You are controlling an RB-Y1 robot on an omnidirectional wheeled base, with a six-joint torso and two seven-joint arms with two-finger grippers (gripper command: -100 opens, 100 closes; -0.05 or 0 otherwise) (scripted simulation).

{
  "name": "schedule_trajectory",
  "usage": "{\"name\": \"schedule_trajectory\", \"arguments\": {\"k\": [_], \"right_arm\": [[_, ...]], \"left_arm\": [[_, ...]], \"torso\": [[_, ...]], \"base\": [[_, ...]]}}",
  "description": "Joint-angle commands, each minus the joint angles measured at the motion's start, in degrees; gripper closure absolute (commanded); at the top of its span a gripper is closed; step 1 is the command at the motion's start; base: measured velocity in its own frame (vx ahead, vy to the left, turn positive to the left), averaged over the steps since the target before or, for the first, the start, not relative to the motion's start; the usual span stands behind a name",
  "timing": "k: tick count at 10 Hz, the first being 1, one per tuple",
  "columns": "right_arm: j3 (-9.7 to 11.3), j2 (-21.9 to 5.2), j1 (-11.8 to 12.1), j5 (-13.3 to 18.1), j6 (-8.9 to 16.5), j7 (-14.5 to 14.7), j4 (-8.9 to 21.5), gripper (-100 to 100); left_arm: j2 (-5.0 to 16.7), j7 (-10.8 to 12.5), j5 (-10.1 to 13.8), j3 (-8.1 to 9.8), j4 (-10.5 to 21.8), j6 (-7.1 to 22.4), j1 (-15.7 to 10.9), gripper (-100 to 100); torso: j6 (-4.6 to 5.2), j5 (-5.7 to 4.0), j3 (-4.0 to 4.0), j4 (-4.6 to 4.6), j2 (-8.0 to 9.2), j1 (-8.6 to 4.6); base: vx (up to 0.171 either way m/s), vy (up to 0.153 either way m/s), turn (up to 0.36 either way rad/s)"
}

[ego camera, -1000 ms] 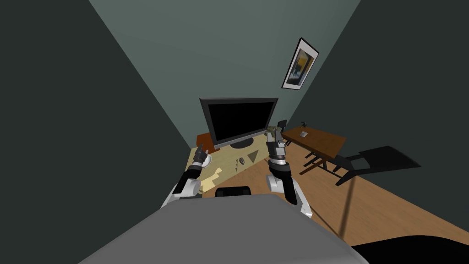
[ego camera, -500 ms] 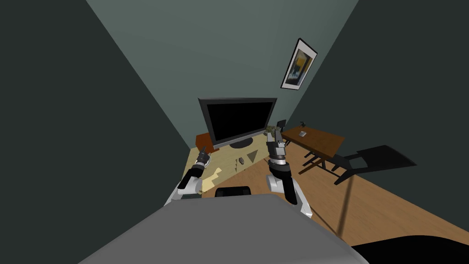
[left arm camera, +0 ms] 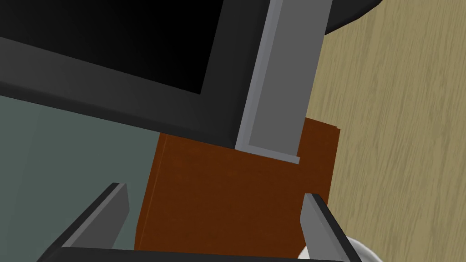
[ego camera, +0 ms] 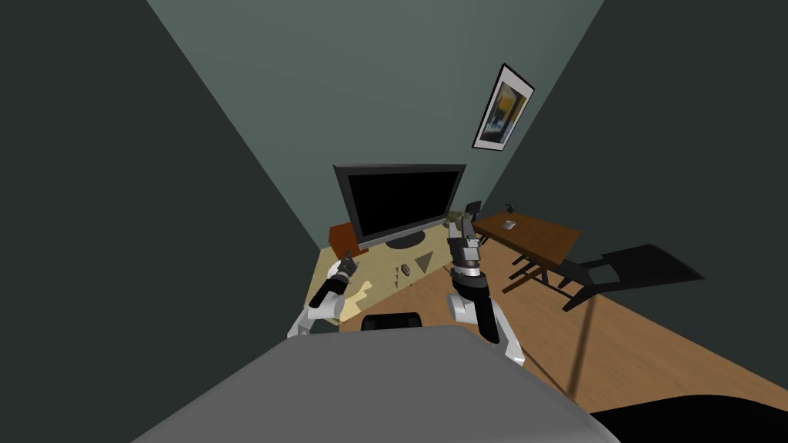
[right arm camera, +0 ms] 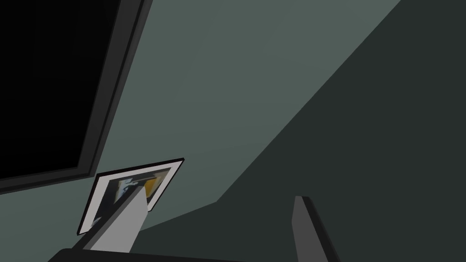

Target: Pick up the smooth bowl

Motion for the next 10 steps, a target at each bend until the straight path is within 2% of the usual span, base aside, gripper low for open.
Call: {"name": "schedule_trajectory", "arguments": {"k": [1,3,4,6,7,10], "right_arm": [[0.0,0.0,0.0,0.0,0.0,0.0,0.0,0],[0.0,0.0,0.0,0.0,0.0,0.0,0.0,0],[0.0,0.0,0.0,0.0,0.0,0.0,0.0,0],[0.0,0.0,0.0,0.0,0.0,0.0,0.0,0],[0.0,0.0,0.0,0.0,0.0,0.0,0.0,0],[0.0,0.0,0.0,0.0,0.0,0.0,0.0,0]], "left_arm": [[0.08,0.93,0.58,-0.05,2.76,2.31,-1.49,-100],[0.07,2.55,1.41,-0.11,6.65,5.87,-3.99,-100],[0.07,2.55,1.41,-0.11,6.93,6.07,-3.99,-100],[0.08,4.22,2.15,-0.1,10.82,9.55,-6.5,-100],[0.08,4.22,2.15,-0.1,11.01,9.6,-6.5,-100],[0.09,6.73,3.09,0.02,16.45,14.33,-10.19,-100]], "torso": [[0.0,0.0,0.0,0.0,0.0,0.0],[-0.01,0.01,0.0,-0.01,0.0,0.03],[0.0,0.01,0.0,0.0,-0.01,0.03],[-0.01,0.01,0.0,0.0,0.0,0.06],[-0.01,0.01,-0.01,0.0,-0.01,0.07],[-0.02,0.02,-0.01,-0.01,-0.02,0.1]], "base": [[-0.002,-0.001,0.024],[-0.001,0.004,0.049],[0.0,0.004,0.018],[-0.002,0.009,0.063],[0.0,0.009,0.023],[0.004,0.018,0.083]]}}
